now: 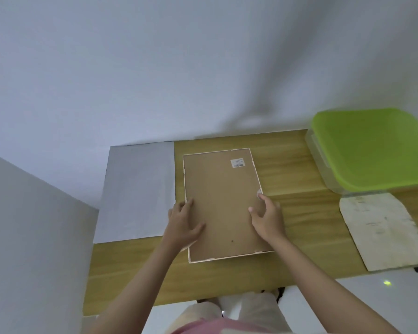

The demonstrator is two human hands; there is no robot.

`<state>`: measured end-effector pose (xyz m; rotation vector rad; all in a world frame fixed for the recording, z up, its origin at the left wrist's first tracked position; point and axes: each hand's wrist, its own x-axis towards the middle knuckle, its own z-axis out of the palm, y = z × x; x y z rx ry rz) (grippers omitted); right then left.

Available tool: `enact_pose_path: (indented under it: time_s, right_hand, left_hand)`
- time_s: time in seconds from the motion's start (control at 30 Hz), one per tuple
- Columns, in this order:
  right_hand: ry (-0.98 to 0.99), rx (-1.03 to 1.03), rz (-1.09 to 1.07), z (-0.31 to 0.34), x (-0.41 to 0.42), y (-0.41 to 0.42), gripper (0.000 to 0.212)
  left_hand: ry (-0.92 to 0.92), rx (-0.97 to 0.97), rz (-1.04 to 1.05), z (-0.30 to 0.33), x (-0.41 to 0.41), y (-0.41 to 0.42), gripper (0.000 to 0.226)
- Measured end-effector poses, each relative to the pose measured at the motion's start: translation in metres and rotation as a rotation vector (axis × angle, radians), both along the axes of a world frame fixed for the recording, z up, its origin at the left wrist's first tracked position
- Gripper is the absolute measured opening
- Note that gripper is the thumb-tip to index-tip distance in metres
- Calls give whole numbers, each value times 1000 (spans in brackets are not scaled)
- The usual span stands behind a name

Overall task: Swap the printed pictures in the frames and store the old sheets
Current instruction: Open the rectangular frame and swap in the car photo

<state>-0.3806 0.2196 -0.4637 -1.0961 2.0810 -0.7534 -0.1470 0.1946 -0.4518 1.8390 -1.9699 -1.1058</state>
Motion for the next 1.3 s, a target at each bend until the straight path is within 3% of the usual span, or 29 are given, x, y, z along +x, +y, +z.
enact_pose_path:
  time_s: [0.13,0.27,0.57,0.7,0.9,1.1,1.3]
  right_hand:
    - [162,40,84,-2,-2,-7,52]
    - [139,48,157,0,-7,1,59]
    - [168,189,365,10,-35,13,102]
    - [173,242,401,14,-35,0,111]
    - [199,244,420,20,-30,-11,109]
    - [258,247,431,26,-23,-16,105]
    - [229,244,416,26,-20,-17,107]
  left_hand:
    - [15,12,14,-1,-5,3,72]
    - [56,-20,61,-3,-5,9,72]
    - [33,65,-15,-7,0,40,119]
    - [36,63,-17,-7,0,41,123]
    - [33,25,-38,-8,2,43,123]
    - [-5,50,-113,-8,8,41,139]
    - [-3,49,-71,-10,10,45,142]
